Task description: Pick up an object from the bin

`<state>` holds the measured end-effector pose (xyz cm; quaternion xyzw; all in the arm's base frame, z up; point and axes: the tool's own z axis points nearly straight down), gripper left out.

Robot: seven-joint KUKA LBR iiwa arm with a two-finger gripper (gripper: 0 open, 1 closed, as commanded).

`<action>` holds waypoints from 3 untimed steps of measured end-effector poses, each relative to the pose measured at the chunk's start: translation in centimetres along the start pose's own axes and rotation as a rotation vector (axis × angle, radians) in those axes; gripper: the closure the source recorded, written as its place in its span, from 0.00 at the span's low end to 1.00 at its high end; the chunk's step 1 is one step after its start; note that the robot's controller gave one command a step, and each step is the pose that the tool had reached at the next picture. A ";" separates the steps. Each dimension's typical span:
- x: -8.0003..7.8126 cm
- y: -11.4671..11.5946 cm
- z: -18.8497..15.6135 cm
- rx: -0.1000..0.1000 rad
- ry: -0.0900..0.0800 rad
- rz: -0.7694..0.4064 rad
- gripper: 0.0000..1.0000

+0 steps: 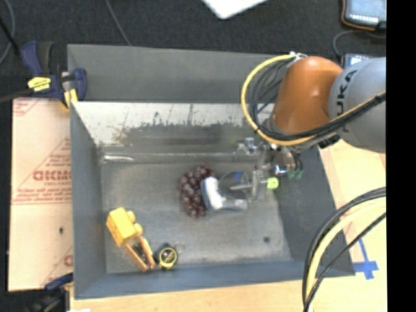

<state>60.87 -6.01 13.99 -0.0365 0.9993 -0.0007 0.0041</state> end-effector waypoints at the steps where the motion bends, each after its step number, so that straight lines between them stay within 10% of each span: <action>1: -1.4 3.6 0.5 0.001 0.005 -0.175 0.00; 3: -2.9 3.2 3.0 0.005 -0.001 -0.225 0.00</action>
Offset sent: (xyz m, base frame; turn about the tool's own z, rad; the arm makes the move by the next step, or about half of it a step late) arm 0.0194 -0.0607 0.0038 -0.0196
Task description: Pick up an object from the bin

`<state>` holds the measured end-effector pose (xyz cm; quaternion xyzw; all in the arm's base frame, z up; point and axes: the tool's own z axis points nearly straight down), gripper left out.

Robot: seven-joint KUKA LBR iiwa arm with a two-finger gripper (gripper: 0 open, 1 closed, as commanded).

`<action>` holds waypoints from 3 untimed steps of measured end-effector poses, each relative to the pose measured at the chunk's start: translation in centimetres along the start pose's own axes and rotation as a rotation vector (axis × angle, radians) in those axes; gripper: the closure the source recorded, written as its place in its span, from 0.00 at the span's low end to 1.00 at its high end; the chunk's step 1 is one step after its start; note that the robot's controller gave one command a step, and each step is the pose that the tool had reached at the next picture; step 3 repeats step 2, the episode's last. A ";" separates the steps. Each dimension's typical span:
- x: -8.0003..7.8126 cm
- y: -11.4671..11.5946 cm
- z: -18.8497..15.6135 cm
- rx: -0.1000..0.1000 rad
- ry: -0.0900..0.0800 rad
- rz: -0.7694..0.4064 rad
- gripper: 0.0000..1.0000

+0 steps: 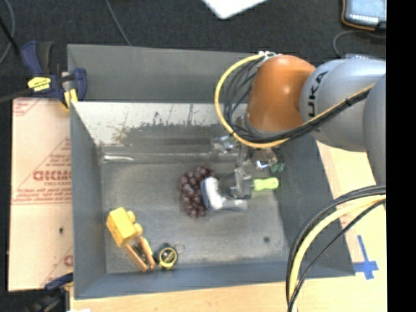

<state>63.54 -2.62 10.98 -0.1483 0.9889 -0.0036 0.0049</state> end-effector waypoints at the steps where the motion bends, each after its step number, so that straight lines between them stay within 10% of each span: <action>1: 2.1 -7.0 3.2 -0.023 -0.015 0.163 1.00; 3: 2.3 -7.4 3.4 -0.025 -0.016 0.168 1.00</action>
Offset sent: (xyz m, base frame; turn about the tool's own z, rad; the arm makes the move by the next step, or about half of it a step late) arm 0.0000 0.0000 0.0000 0.0000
